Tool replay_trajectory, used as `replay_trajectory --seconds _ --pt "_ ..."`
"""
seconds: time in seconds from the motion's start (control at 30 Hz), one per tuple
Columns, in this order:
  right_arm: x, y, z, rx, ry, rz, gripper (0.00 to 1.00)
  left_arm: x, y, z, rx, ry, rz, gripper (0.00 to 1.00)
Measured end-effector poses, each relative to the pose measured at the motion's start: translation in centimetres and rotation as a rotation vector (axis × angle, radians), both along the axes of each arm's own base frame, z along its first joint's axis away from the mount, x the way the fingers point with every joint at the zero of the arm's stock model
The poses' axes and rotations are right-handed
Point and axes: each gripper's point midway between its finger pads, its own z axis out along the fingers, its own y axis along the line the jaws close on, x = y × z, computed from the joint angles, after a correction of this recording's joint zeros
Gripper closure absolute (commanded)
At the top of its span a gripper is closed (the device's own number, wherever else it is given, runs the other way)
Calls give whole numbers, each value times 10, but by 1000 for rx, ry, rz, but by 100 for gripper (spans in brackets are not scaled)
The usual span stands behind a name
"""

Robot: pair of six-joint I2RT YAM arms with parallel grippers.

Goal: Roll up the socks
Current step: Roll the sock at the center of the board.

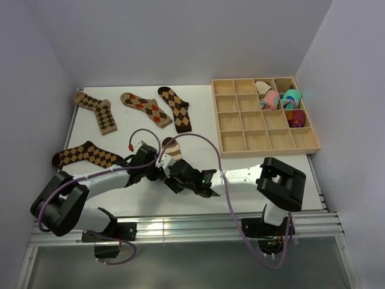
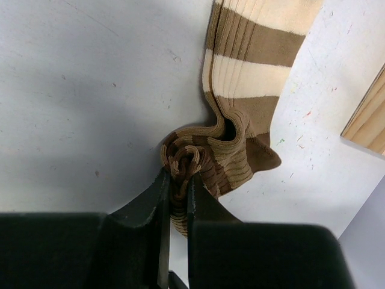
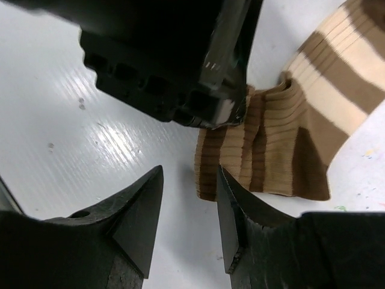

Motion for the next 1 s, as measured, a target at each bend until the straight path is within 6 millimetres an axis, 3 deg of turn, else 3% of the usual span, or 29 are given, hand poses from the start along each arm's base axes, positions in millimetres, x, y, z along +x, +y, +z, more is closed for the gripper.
replay_trajectory --seconds 0.23,0.7,0.8,0.97,1.0 --pt "3 -1 -23 -63 -7 -13 52 0 0 0 3 -3 -6 98" --pt "13 -1 -29 -83 -32 -90 47 2 0 1 15 -10 -20 99" --pt "17 0 -31 -93 -35 -108 53 3 1 0 19 -13 -22 99" --pt "27 1 -34 -121 -56 -155 84 6 5 1 26 -19 -14 100" --pt "28 1 -34 -121 -54 -159 94 7 6 1 28 -20 -11 99"
